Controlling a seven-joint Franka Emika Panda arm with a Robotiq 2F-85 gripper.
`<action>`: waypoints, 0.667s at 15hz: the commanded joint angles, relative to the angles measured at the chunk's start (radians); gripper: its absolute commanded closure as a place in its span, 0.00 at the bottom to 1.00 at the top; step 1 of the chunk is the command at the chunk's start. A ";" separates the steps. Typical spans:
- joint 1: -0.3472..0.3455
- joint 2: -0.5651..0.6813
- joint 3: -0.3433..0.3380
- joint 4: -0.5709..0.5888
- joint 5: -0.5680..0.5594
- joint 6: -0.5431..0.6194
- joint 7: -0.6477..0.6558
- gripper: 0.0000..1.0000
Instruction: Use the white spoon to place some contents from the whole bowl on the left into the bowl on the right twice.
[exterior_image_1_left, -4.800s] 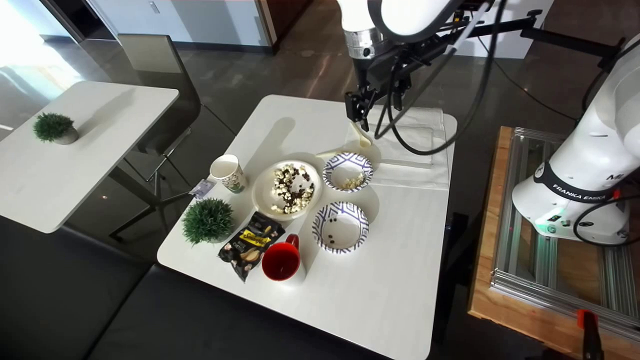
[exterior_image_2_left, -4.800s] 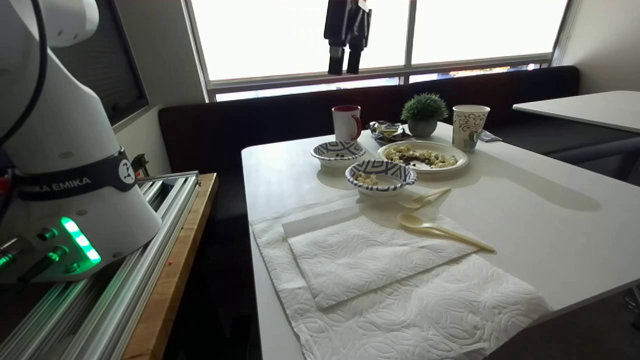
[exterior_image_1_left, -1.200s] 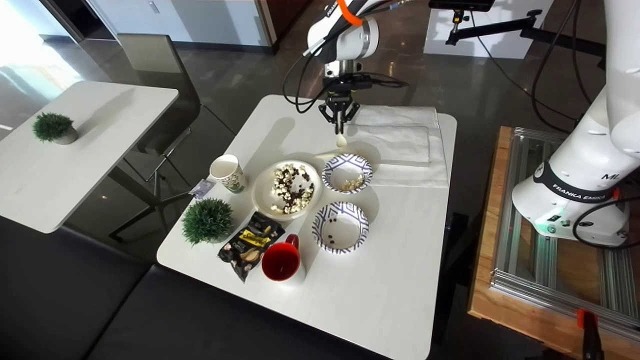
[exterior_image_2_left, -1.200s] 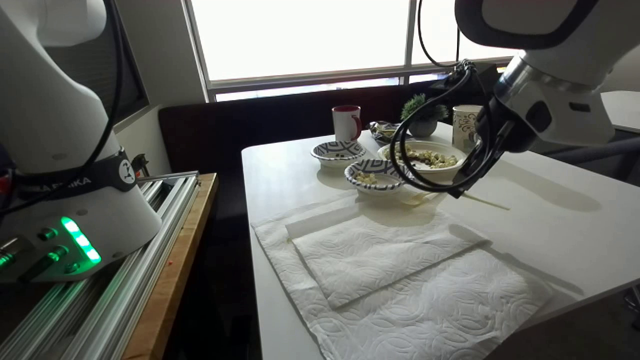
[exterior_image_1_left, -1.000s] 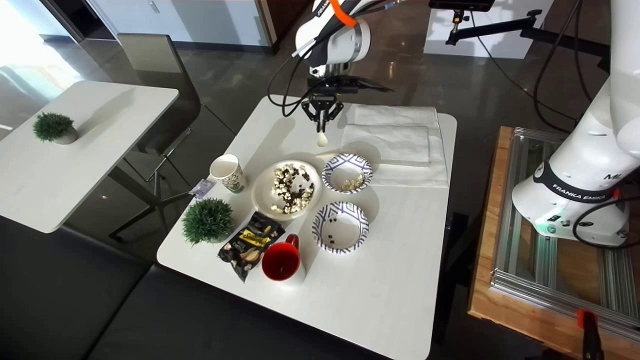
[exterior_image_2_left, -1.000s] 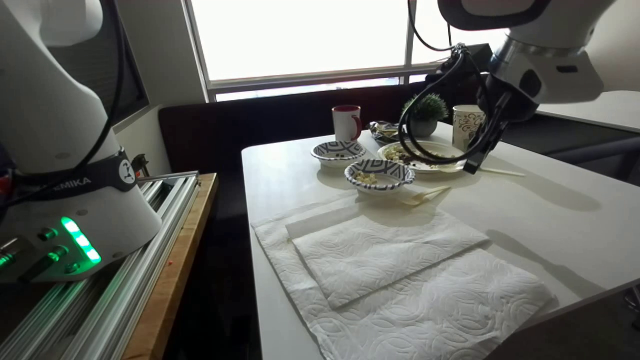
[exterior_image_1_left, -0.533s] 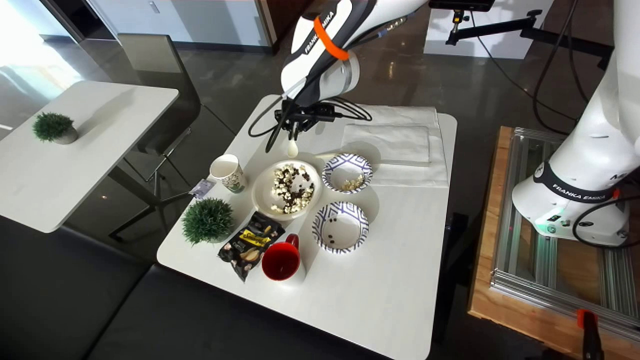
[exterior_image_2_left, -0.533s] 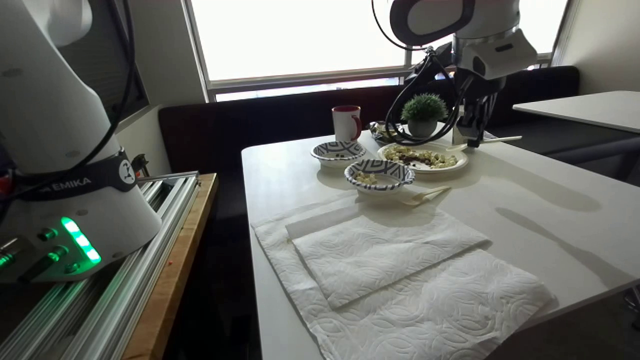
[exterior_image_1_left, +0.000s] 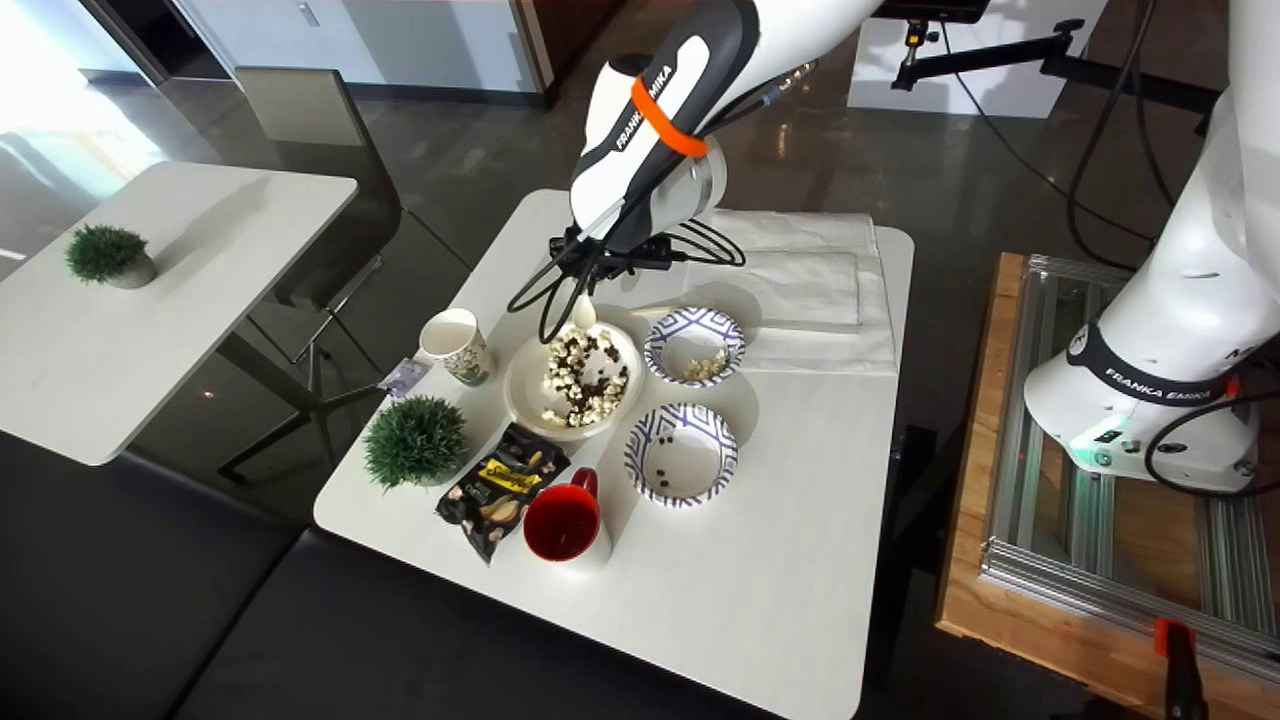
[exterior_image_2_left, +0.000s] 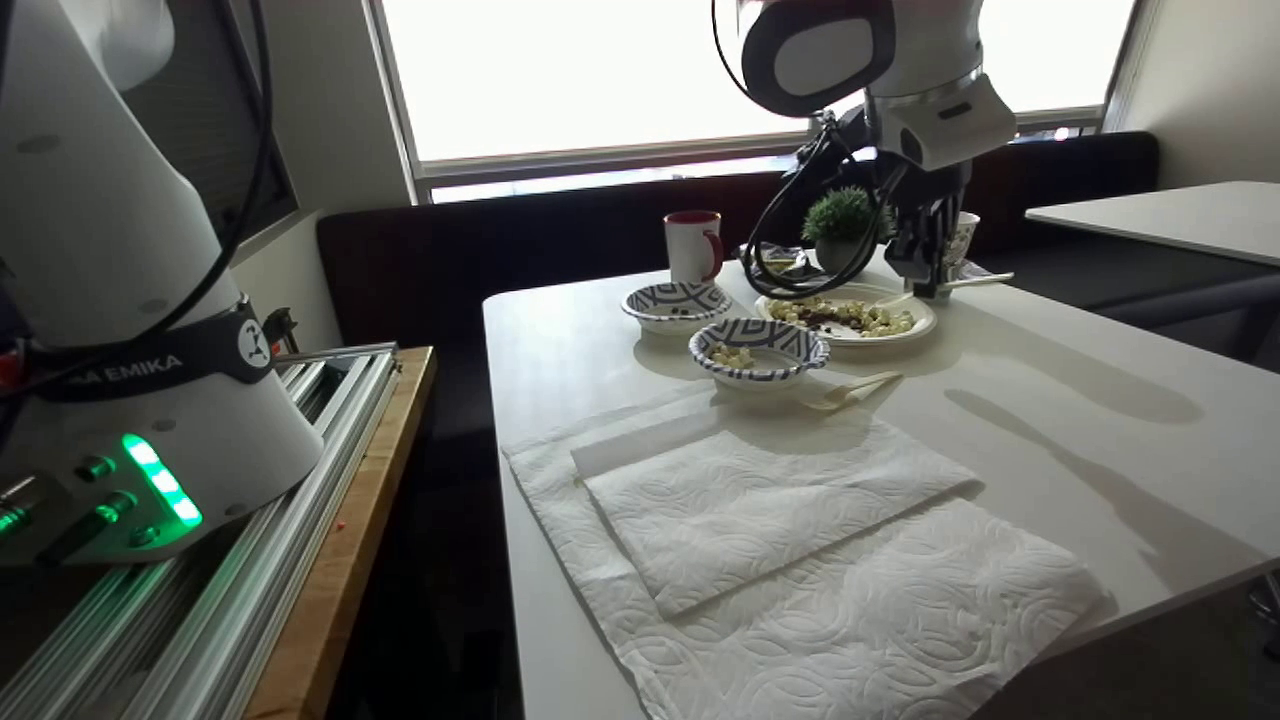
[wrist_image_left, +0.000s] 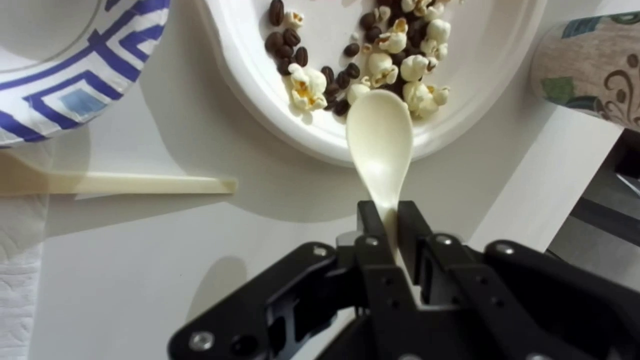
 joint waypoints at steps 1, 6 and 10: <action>0.006 0.006 -0.003 -0.004 -0.028 0.027 0.028 0.97; 0.061 0.023 -0.046 -0.012 -0.067 0.088 0.063 0.97; 0.158 0.049 -0.150 -0.016 -0.125 0.155 0.137 0.97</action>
